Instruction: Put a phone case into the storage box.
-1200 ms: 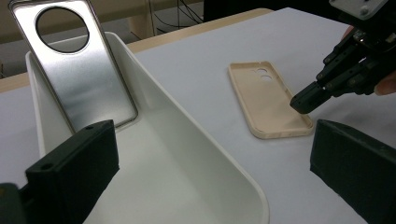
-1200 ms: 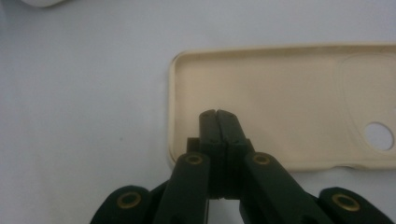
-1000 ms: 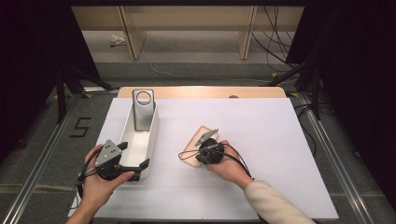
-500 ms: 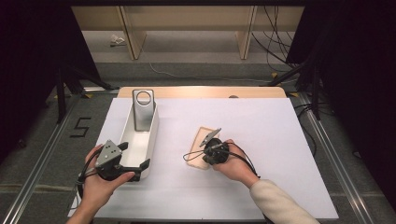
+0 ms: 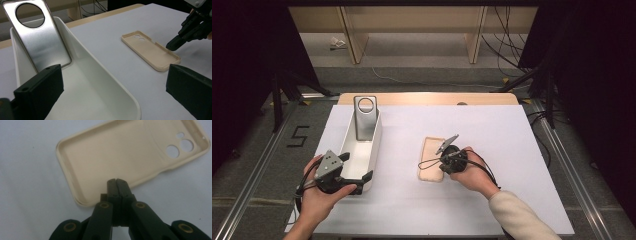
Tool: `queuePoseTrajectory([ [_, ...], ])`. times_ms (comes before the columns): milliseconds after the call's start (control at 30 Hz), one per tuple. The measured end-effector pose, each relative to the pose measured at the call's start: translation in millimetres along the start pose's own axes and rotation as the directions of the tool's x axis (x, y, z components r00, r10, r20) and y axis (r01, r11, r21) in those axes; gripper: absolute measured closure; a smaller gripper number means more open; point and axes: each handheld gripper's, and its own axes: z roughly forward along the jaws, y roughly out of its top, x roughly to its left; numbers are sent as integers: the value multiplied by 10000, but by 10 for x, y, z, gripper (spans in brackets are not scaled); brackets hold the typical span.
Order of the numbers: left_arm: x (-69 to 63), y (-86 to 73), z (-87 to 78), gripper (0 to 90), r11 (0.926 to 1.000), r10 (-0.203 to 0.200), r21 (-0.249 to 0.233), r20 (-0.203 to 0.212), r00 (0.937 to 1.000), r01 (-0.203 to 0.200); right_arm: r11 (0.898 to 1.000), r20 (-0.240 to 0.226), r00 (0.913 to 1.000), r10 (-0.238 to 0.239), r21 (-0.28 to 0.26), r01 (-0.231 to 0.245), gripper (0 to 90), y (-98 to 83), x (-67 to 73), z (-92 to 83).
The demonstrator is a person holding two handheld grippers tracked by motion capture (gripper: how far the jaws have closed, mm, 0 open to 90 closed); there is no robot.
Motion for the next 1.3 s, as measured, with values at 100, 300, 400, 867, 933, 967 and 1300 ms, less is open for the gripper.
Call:
queuePoseTrajectory([
  [100, -1, 0, 4, 6, 10000, 11, 6, 6, 10000, -11, 9999, 6, 10000, 83, -69, -83, 900, -17, 0, -4],
  [300, -7, -1, 8, 6, 10000, 24, 20, 22, 10000, -25, 9975, -216, 9996, -166, -694, 150, 900, 86, 78, -28],
  [400, -6, 0, 6, 6, 10000, 25, 16, 16, 10000, -25, 9990, -344, 9992, -211, -389, 197, 900, 88, 126, 55],
  [867, -4, 0, 6, 7, 10000, 6, 8, 28, 10000, -6, 9993, -154, 9994, -313, 192, 316, 900, 35, 72, 67],
  [933, -3, -1, 8, 7, 10000, 6, 22, 30, 10000, -6, 9993, -183, 9993, -318, 176, 321, 900, 32, 70, 68],
  [967, -2, -2, 9, 6, 10000, 21, 30, 45, 10000, -21, 9993, -190, 9993, -316, 169, 319, 900, 31, 69, 68],
  [1300, -6, 2, 9, 7, 10000, 17, 3, 85, 10000, -17, 9928, -38, 9941, -1081, -532, 1077, 436, 94, 133, 4],
])
